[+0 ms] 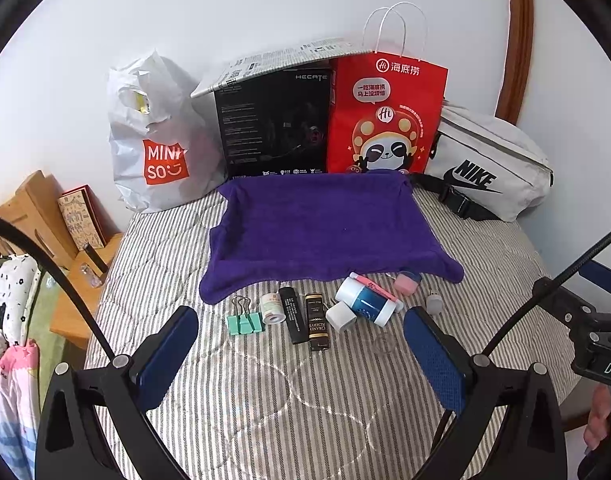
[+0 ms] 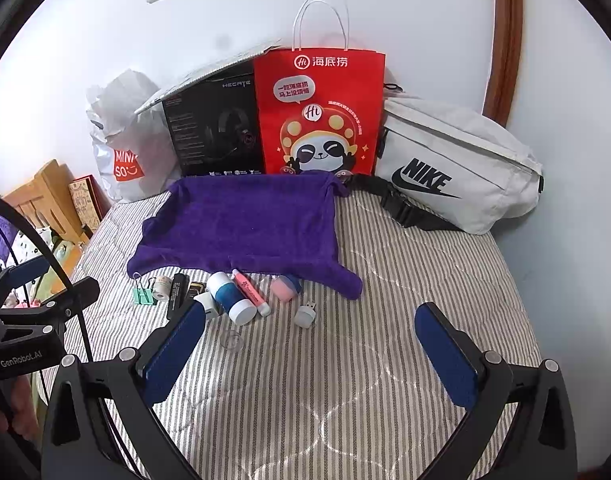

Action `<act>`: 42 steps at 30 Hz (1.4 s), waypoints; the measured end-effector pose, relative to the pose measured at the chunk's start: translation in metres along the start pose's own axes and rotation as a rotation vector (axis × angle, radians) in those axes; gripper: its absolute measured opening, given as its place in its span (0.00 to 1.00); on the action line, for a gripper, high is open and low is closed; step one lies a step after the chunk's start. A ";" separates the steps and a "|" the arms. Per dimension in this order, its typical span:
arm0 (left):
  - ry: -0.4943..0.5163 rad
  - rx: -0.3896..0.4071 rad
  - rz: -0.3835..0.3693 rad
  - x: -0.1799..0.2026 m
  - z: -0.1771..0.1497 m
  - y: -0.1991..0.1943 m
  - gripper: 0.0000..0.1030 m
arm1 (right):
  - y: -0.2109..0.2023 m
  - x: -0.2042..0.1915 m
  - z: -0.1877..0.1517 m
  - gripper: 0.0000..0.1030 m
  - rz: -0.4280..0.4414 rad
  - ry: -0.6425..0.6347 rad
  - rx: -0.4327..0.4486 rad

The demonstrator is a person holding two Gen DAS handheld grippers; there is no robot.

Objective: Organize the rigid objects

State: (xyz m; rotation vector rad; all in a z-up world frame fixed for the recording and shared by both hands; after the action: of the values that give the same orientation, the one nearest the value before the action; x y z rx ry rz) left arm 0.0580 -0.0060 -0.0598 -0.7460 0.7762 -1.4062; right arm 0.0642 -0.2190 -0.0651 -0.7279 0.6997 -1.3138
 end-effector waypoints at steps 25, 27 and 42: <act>0.000 -0.016 0.002 -0.001 -0.001 0.003 1.00 | -0.005 0.000 -0.002 1.00 0.001 -0.003 0.009; 0.000 -0.017 0.006 -0.002 -0.001 0.004 1.00 | -0.004 -0.001 -0.001 1.00 0.003 -0.005 0.005; 0.000 -0.021 0.002 -0.004 -0.003 0.004 1.00 | -0.005 -0.006 -0.002 1.00 0.008 -0.007 0.007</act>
State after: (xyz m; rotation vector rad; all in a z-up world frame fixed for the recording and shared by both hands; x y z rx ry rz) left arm 0.0572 -0.0024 -0.0649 -0.7610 0.7922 -1.3976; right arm 0.0590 -0.2139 -0.0623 -0.7226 0.6914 -1.3053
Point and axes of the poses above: each gripper's, at about its wrist camera, not at the fingertips, and y roughly the way its jaws point, x to its right, z to its top, the point moved 9 cm from there along y, roughly the way its jaws point, and after that the axes turned 9 degrees about -x, right-handed, at the moved point
